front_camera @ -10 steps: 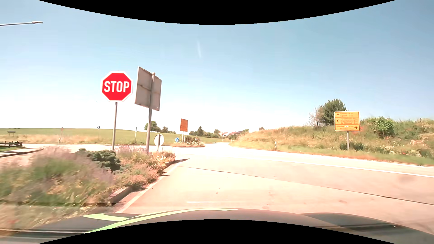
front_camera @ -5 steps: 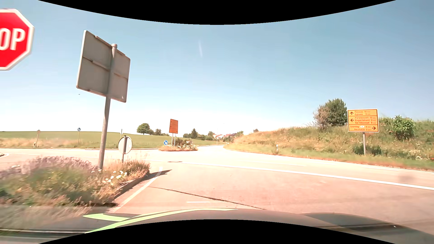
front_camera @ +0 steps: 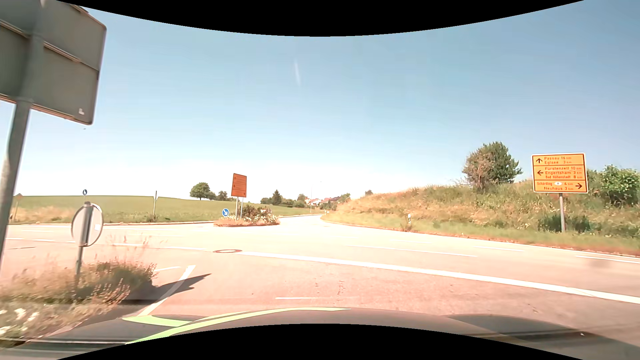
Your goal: Follow the waypoints while adhering to traffic rules and regulations
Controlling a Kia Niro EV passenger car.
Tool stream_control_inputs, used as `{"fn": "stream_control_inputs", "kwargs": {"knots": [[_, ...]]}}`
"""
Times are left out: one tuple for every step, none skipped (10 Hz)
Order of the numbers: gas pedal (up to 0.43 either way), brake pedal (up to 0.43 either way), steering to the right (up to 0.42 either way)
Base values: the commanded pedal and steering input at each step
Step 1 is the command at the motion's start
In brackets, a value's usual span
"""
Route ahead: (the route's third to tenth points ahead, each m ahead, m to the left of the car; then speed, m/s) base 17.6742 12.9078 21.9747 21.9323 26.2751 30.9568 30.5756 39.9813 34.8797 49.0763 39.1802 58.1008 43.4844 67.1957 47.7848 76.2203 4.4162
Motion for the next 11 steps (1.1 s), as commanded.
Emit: {"fn": "stream_control_inputs", "kwargs": {"knots": [[0.000, 0.232, 0.055], [0.000, 0.232, 0.055], [0.000, 0.232, 0.054], [0.000, 0.232, 0.053], [0.000, 0.232, 0.048], [0.000, 0.232, 0.043], [0.000, 0.232, 0.036], [0.000, 0.226, 0.024], [0.000, 0.226, 0.017], [0.000, 0.213, 0.015], [0.000, 0.213, 0.010]]}}
